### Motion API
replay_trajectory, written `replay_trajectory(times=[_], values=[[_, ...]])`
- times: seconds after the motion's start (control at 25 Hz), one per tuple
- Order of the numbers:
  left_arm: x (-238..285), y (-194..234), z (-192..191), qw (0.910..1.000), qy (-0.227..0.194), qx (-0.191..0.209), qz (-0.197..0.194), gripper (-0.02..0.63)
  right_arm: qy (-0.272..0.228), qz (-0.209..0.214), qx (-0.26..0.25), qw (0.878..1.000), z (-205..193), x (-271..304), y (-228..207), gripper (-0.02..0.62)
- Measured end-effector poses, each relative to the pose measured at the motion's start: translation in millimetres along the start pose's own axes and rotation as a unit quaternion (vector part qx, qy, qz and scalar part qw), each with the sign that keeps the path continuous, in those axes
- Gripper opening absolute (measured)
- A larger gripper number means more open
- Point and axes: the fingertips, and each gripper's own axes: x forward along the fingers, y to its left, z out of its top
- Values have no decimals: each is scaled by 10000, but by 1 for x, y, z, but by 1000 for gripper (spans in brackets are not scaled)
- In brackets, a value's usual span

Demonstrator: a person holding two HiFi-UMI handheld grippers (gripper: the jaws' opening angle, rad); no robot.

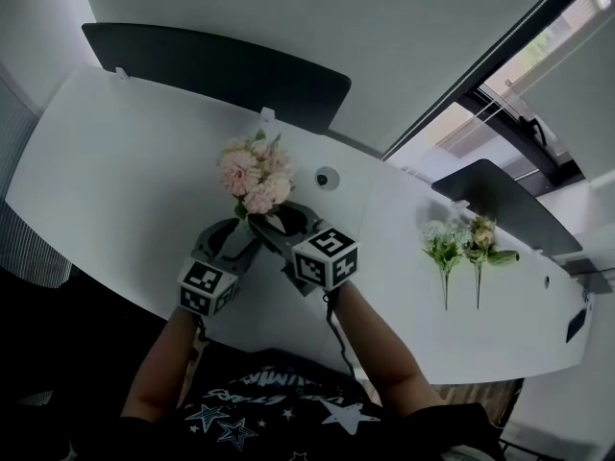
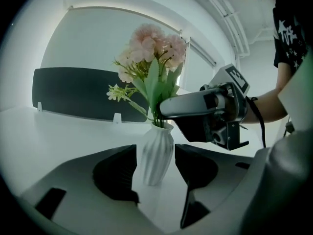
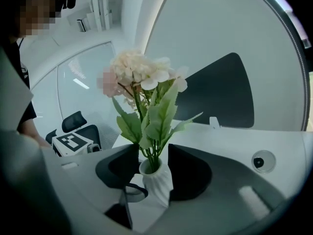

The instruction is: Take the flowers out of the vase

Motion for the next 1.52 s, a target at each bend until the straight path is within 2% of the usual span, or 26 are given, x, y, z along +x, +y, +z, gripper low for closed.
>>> replay_trajectory(times=[0.2,0.6,0.92,1.52], values=[[15,-2,0,9998,-12,122,-160,235,-36,19,50,10000,-1,-1,-4,130],[19,-4,-1,9996,-23,167,-220,235,-141,60,182,9997,-1,-1,-4,98],[18,-3,-2,9996,-31,199,-216,235,-109,132,62,9998,1,-3,2,69],[21,-3,1,9995,-57,212,-224,235,-945,101,463,9944,59,-35,6,66]])
